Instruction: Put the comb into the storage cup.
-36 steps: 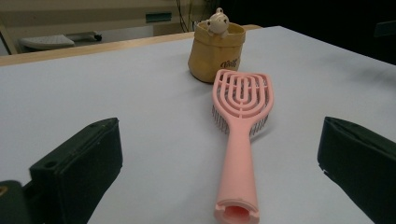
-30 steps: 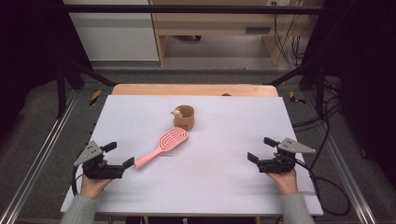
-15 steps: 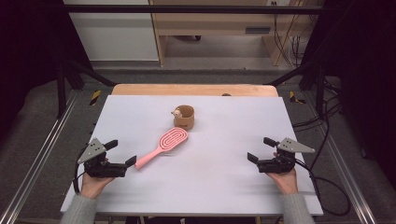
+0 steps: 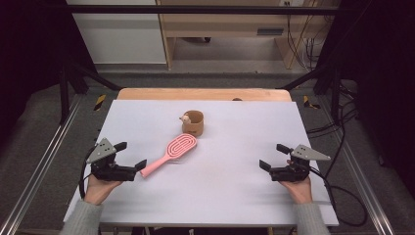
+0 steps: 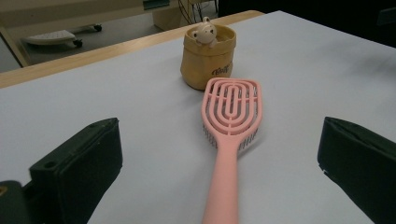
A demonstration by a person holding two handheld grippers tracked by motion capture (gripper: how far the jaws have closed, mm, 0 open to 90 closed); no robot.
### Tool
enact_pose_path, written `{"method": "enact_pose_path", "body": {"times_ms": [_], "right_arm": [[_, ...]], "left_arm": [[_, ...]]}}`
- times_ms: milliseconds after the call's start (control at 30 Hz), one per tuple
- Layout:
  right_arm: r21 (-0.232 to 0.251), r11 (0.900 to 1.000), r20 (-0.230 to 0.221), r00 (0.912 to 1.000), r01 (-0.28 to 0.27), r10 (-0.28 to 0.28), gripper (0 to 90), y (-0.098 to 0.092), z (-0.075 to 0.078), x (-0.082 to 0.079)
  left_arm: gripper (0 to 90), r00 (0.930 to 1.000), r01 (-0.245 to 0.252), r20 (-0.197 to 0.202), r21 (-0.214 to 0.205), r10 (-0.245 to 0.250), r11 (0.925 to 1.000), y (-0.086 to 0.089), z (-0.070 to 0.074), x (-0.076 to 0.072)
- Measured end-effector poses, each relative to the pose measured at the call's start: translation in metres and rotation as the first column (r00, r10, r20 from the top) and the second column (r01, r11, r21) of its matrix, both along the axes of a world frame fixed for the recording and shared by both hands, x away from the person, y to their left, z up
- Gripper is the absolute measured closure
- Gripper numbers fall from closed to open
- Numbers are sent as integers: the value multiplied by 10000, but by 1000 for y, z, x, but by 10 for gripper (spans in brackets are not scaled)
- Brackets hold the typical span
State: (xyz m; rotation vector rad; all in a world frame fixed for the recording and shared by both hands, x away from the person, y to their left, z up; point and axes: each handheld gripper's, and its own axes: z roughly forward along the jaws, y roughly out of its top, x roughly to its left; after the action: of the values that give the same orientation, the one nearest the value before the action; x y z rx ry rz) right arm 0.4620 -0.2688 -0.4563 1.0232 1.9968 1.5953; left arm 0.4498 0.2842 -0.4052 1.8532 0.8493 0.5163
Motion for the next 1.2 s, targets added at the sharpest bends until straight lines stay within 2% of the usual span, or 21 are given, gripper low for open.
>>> {"method": "enact_pose_path", "body": {"times_ms": [567,1200], "right_arm": [[-79,9999,-1,10000,-66,66,5,1,-1,0],[-81,10000,17,10000,-30,30,5,1,0,0]], "left_arm": [[0,9987,214,-476,648,-183,9977,-11,4,15],[0,9922,577,-1184,1537,-396,9864,-30,5,31]]}}
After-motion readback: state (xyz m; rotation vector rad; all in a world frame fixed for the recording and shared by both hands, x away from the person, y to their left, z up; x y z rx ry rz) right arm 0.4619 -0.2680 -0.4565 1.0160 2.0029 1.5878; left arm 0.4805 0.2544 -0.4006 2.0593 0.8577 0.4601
